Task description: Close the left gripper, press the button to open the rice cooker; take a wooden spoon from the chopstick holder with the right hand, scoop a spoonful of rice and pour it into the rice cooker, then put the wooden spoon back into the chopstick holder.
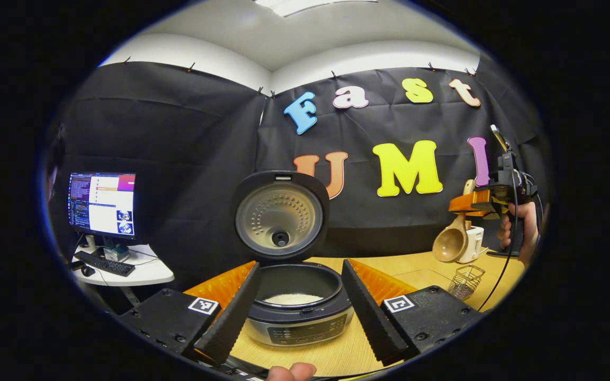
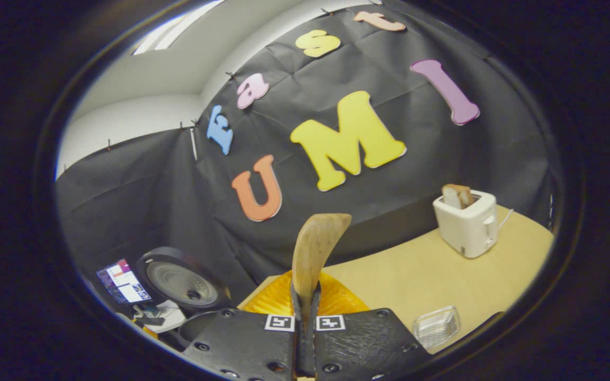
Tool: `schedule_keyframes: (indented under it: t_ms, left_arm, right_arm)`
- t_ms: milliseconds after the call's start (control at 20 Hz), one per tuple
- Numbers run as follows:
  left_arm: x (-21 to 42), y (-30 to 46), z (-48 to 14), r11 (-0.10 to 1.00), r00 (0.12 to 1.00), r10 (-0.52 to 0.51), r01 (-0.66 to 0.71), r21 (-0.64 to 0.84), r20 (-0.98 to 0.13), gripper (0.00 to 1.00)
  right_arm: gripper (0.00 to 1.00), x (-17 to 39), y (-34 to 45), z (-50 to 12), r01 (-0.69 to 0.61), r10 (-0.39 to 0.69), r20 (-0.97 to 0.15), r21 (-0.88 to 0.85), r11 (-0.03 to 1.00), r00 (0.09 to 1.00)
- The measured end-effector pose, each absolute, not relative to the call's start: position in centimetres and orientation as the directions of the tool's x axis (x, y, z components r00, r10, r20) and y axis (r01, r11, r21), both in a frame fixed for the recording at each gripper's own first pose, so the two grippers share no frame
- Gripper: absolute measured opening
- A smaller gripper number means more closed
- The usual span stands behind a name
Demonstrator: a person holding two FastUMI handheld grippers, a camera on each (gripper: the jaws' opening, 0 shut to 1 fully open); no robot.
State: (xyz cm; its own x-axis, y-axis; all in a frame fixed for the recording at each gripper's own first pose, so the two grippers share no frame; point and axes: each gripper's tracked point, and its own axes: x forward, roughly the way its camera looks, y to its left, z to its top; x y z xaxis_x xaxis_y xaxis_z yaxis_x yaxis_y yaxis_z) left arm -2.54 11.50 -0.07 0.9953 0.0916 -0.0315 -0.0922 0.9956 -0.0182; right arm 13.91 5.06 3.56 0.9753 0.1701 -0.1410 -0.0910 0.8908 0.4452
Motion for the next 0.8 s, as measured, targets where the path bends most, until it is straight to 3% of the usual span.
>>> schedule_keyframes:
  t_ms: [300,800]
  left_arm:
    - [-2.3,10.0,-0.2,0.998,0.997,0.060,-0.061,-0.011,-0.037,0.97]
    - [-2.3,10.1,-0.4,0.998,0.998,0.052,-0.054,-0.037,-0.046,0.97]
  right_arm:
    - [0.00,12.1,-5.5,1.3,0.138,-0.096,-0.127,0.372,0.918,0.987]
    - [0.01,13.1,-5.6,-3.1,0.203,-0.190,-0.085,0.196,0.959,0.978]
